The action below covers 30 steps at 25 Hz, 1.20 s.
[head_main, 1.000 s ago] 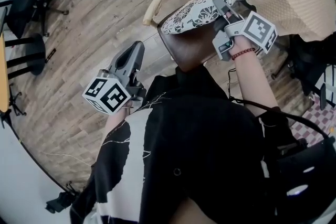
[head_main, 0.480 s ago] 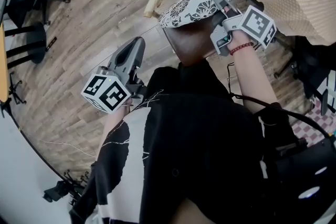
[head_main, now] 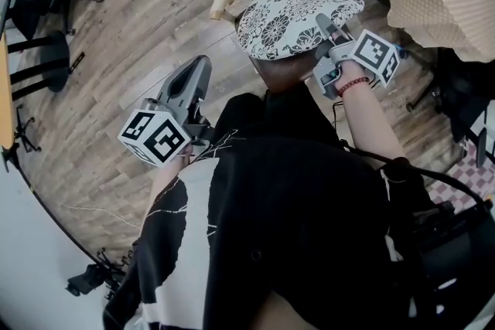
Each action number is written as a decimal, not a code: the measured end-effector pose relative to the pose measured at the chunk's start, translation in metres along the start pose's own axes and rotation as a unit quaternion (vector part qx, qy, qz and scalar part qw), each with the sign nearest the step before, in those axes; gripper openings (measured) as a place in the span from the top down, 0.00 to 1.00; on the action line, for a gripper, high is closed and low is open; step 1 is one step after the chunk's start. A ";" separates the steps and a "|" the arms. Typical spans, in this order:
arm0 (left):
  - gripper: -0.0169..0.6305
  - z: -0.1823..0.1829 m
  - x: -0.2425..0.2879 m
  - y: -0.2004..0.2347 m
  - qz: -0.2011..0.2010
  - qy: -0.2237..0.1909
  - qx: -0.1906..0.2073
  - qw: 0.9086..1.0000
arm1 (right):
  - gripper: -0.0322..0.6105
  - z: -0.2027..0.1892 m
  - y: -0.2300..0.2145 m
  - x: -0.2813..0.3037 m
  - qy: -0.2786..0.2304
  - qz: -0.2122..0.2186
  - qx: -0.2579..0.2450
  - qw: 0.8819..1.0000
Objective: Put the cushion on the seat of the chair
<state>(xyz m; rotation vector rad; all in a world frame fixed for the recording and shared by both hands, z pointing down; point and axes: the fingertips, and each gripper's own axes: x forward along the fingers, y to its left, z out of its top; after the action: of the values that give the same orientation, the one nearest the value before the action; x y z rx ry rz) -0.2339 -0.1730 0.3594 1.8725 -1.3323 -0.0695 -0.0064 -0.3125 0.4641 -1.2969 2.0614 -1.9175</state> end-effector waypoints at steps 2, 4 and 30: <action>0.95 0.000 0.002 -0.003 -0.005 0.004 0.005 1.000 | 0.92 -0.002 -0.010 -0.006 -0.003 -0.006 0.015 1.000; 0.95 -0.003 0.006 -0.007 -0.011 0.011 0.008 1.000 | 0.92 -0.003 -0.019 -0.012 -0.006 -0.013 0.025 1.000; 0.95 -0.082 0.066 -0.014 -0.028 0.135 0.028 0.990 | 0.92 -0.026 -0.109 -0.051 -0.013 -0.083 0.046 0.995</action>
<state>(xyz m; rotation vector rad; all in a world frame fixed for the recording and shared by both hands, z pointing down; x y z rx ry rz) -0.1558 -0.1775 0.4309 1.8906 -1.1054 0.1892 0.0703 -0.2495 0.5369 -1.5060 1.8836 -2.0205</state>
